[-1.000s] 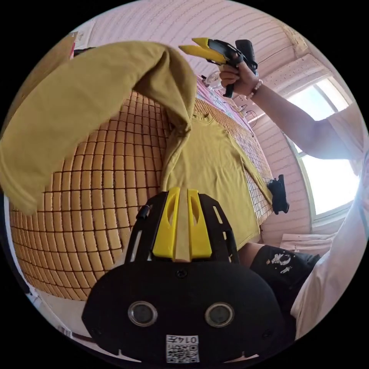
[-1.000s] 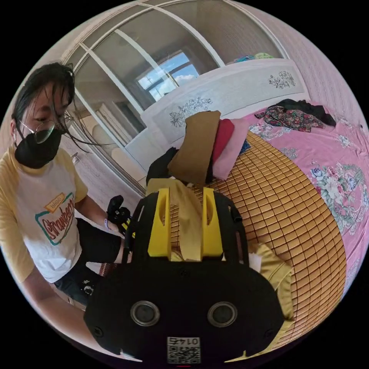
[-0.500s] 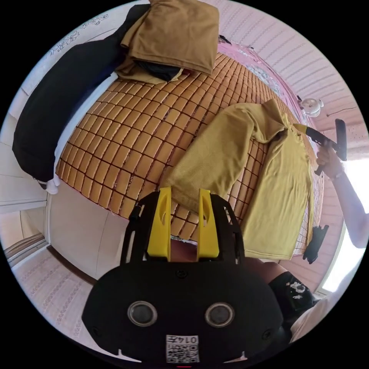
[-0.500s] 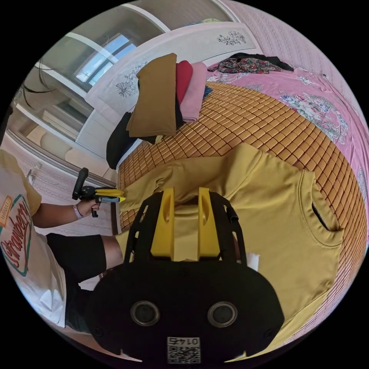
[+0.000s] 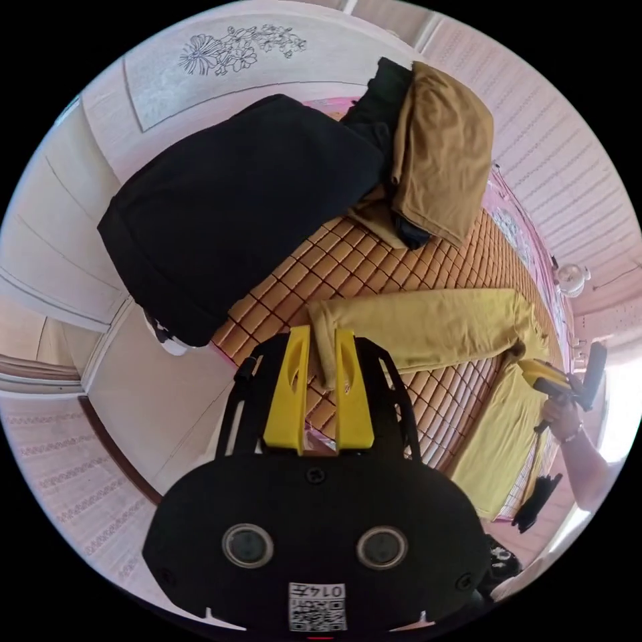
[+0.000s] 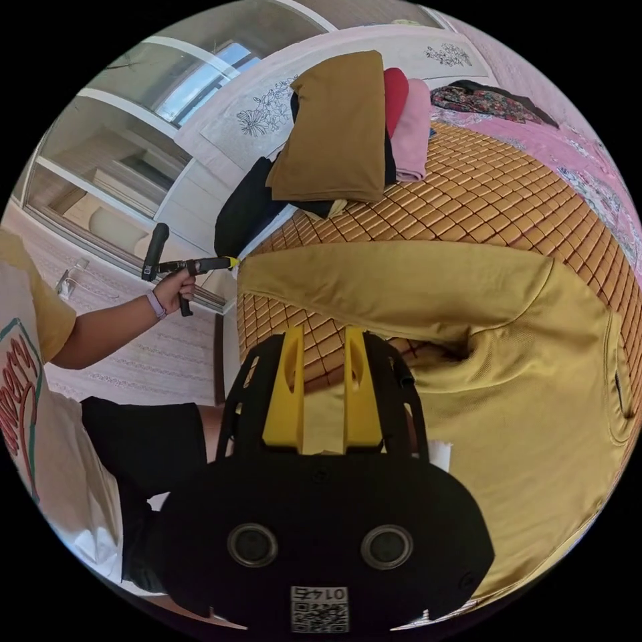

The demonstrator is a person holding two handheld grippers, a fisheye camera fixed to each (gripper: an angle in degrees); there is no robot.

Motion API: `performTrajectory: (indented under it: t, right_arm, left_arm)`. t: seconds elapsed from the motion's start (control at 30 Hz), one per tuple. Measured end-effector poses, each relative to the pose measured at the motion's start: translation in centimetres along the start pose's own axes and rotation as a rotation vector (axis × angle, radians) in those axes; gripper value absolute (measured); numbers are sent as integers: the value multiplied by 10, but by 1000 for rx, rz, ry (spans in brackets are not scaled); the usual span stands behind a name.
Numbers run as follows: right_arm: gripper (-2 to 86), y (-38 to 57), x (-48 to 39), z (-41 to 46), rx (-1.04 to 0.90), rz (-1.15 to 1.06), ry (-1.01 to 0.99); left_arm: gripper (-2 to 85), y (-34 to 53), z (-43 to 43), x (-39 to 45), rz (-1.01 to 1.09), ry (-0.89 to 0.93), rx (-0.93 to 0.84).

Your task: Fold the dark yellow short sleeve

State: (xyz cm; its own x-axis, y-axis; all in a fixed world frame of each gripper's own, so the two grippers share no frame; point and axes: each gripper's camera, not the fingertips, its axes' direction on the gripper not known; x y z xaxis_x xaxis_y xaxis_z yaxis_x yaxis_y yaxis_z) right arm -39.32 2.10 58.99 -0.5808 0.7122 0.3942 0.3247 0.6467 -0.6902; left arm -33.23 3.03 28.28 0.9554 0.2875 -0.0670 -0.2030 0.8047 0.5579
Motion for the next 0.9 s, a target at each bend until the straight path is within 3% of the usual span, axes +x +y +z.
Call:
performTrajectory:
  t: [0.17, 0.3, 0.43, 0.53, 0.67, 0.8, 0.9]
  right_arm:
    - [94, -28, -23, 33, -41, -84, 64]
    - [97, -56, -37, 70, -103, -142, 127]
    - [89, -73, -42, 103, -191, -165, 179]
    - [62, -79, -45, 115, -201, -176, 292]
    - [38, -84, -40, 113, -187, -156, 288]
    - [23, -92, -26, 100, -104, -99, 250]
    - [22, -97, -12, 78, 23, -5, 194]
  left_arm:
    - [83, 10, 3, -14, -75, 36, 40]
    - [99, 12, 31, -8, -83, 92, -34]
    - [68, 14, 45, 3, -53, -41, -41]
    - [49, 11, 47, 7, -12, -64, -67]
    - [6, 5, 48, 5, 0, -48, -78]
    - [-6, -1, 21, 10, -37, 65, 89]
    - [-7, -14, -17, 38, 69, 183, 251]
